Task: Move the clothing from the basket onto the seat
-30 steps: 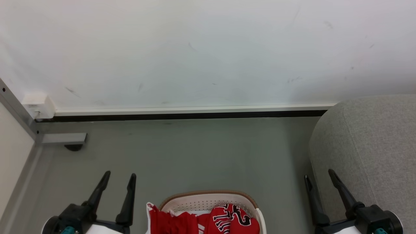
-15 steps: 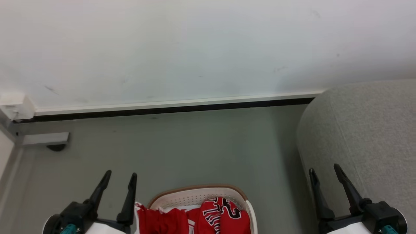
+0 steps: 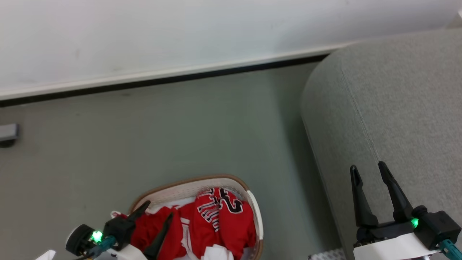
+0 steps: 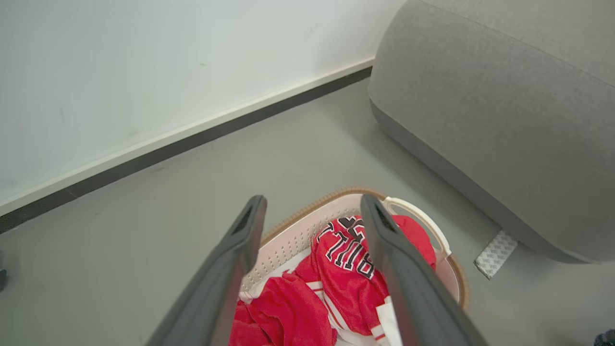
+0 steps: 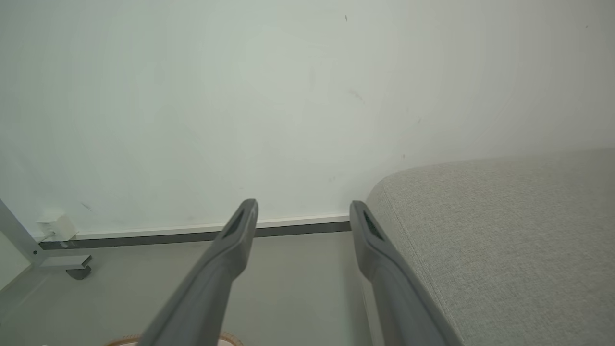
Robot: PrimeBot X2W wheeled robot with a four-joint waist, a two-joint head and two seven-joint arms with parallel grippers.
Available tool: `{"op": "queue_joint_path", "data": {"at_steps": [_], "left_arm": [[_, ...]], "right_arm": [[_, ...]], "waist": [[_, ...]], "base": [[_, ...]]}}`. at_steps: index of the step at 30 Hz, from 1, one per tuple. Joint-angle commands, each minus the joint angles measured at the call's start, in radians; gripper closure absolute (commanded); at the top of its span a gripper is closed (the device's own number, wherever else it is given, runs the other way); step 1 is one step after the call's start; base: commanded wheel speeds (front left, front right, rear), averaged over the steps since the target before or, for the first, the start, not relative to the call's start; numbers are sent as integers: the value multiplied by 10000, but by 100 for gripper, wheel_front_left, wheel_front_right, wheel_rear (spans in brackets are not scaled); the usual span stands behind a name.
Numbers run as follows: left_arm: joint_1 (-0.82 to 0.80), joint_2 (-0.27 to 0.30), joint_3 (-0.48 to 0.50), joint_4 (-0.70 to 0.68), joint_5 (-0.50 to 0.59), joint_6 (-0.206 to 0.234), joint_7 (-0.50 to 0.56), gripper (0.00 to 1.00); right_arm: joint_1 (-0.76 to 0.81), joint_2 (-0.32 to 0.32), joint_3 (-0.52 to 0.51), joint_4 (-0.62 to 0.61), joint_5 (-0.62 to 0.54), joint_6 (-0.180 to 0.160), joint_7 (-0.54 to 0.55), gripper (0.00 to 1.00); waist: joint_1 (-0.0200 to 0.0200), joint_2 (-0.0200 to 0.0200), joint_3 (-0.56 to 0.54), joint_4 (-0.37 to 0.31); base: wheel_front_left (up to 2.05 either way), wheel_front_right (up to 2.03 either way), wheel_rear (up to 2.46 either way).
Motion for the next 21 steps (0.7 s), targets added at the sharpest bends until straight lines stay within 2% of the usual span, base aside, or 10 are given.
{"op": "queue_joint_path", "data": {"at_steps": [1,10,13,21], "left_arm": [[-306,201,-214,232,-105,16,-9,0],[-2188,1192,-3060,2791,-352,16,404,0],[-2656,1342,-3818,3337,-619,16,535,0],[-3969,2223,-5460,4674,-762,18,970,0]], "right_arm": [[-131,-26,-2,-102,72,-24,3,0],[-491,-26,144,-885,630,-24,3,0],[-573,-21,231,-1130,826,-24,3,0],[-772,-20,519,-1705,1373,-24,3,0]], "waist": [[-1,0,648,-542],[-1,0,2196,-1450],[-1,0,2731,-1720],[-1,0,4054,-2462]], "base": [[0,0,0],[0,0,0],[0,0,0],[0,0,0]]}}
